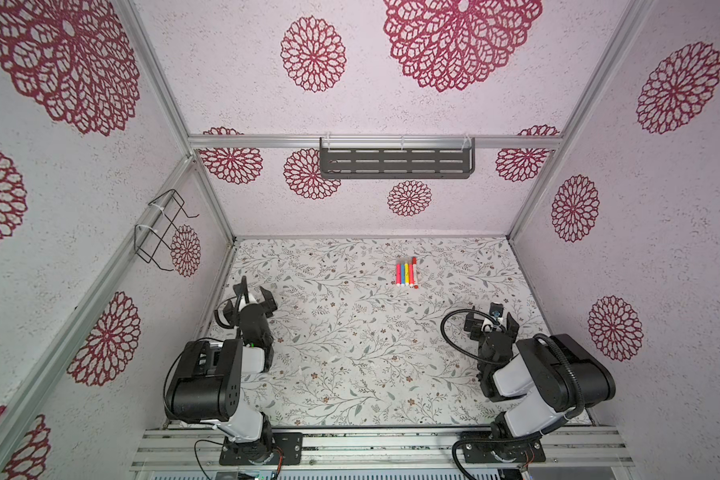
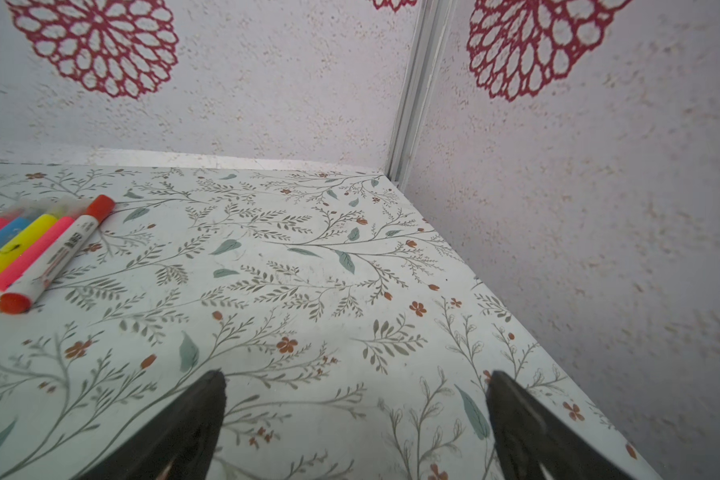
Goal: Insert the pens into the pen caps
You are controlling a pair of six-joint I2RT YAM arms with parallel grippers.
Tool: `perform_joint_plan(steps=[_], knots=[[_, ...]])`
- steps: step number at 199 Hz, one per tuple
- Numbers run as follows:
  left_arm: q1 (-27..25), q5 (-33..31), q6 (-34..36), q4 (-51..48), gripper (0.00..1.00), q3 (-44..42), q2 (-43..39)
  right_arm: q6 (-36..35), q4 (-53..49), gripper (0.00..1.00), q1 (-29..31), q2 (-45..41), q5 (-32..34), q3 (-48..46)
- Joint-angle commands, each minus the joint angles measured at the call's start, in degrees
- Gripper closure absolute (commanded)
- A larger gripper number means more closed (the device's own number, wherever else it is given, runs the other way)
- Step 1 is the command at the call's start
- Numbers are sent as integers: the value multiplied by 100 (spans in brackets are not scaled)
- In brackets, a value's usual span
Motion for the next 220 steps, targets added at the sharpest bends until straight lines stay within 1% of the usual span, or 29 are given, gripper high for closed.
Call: perform_joint_plan(steps=[1,11,43,220], knots=[[94,547,-169,-643,3,19,-57,650,-1062,1,-584,-309,-759,428],[93,552,-177,-685,3,17,-66,602,-997,1,-543,-285,-667,427],[70,532,-141,-541,2,-46,-79,603,-964,1,-540,-302,-671,395],[37,477,-113,-581,3,-15,-70,582,-961,1,-531,-302,-688,391]])
